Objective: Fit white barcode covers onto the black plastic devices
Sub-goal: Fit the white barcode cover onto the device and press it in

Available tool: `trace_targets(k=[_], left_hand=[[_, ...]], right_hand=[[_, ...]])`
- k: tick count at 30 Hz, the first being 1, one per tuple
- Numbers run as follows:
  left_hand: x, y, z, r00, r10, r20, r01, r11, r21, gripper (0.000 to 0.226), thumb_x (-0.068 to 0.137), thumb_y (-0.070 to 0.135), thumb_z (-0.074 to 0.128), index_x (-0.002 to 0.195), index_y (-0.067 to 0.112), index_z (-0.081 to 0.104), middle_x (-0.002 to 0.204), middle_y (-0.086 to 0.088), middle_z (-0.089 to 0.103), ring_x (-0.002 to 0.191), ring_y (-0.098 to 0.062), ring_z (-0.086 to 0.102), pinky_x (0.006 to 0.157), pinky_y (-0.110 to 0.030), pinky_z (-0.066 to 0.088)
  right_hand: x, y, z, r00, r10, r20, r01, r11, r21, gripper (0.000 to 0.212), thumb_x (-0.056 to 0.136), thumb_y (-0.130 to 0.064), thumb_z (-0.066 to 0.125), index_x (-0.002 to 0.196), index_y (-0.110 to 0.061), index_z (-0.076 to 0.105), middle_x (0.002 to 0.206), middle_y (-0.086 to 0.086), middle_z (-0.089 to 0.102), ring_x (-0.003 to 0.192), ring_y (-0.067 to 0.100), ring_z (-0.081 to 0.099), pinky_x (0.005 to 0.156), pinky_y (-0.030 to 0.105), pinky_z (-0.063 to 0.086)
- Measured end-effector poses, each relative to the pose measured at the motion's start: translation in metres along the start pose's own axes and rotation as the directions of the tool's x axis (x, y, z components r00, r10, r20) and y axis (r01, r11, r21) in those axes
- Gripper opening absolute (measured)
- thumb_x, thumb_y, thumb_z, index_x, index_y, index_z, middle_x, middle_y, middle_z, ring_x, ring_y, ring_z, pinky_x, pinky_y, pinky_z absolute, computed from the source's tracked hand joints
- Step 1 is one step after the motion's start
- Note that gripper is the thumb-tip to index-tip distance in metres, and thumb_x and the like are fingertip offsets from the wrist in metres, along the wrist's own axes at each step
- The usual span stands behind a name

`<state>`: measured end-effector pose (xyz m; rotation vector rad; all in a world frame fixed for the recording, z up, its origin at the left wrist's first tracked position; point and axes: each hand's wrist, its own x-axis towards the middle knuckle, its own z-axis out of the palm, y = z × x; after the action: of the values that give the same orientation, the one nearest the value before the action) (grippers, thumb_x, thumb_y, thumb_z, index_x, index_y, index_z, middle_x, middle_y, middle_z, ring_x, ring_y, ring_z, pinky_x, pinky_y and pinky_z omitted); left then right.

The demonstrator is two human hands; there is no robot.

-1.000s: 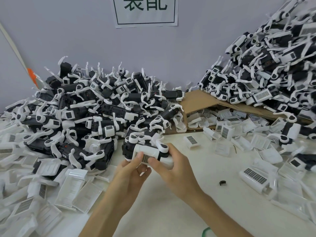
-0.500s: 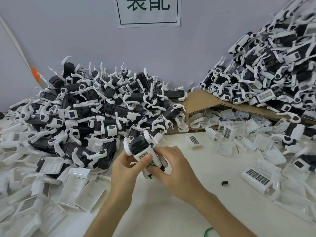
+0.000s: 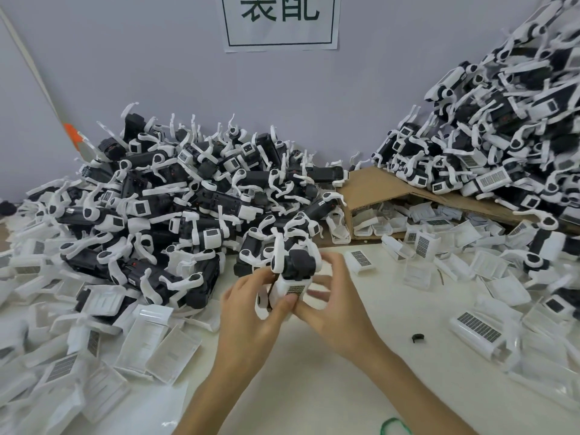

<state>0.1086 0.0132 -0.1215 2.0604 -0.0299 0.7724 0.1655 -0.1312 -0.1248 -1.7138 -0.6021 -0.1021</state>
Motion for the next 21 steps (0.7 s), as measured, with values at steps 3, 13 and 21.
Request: trace_targets(k=[3, 13, 21], left_hand=[[-0.001, 0.002, 0.004, 0.992, 0.115, -0.047, -0.106, 0.982, 0.159, 0.026, 0.08, 0.051, 0.061, 0.105, 0.049, 0.055, 0.109, 0.05, 0.05, 0.101, 0.019, 0.047, 0.099, -0.021, 0.028], [0.005, -0.02, -0.004, 0.95, 0.309, 0.043, -0.291, 0.83, 0.477, 0.043, 0.089, 0.052, 0.052, 0.112, 0.022, 0.072, 0.097, 0.017, 0.07, 0.103, -0.01, 0.057, 0.097, -0.035, 0.031], [0.005, -0.029, -0.004, 0.989, 0.137, 0.055, -0.147, 0.885, 0.442, 0.076, 0.092, 0.037, 0.064, 0.157, 0.033, 0.025, 0.164, 0.006, 0.025, 0.147, -0.011, 0.028, 0.119, -0.033, 0.016]], right_hand=[[0.002, -0.001, -0.006, 0.976, -0.216, -0.032, 0.206, 0.959, -0.196, 0.092, 0.077, -0.021, 0.085, 0.15, -0.027, 0.029, 0.15, -0.02, 0.035, 0.134, 0.003, 0.043, 0.104, 0.014, 0.04], [0.007, -0.005, -0.021, 0.959, -0.27, 0.081, 0.281, 0.892, -0.353, 0.04, 0.081, -0.031, 0.074, 0.119, -0.033, 0.063, 0.118, -0.02, 0.06, 0.124, 0.005, 0.043, 0.1, 0.01, 0.031], [0.015, -0.015, -0.038, 0.948, 0.12, -0.294, -0.083, 0.987, 0.135, 0.015, 0.085, -0.021, 0.079, 0.099, -0.023, 0.072, 0.091, -0.009, 0.074, 0.091, 0.008, 0.065, 0.074, 0.021, 0.053]])
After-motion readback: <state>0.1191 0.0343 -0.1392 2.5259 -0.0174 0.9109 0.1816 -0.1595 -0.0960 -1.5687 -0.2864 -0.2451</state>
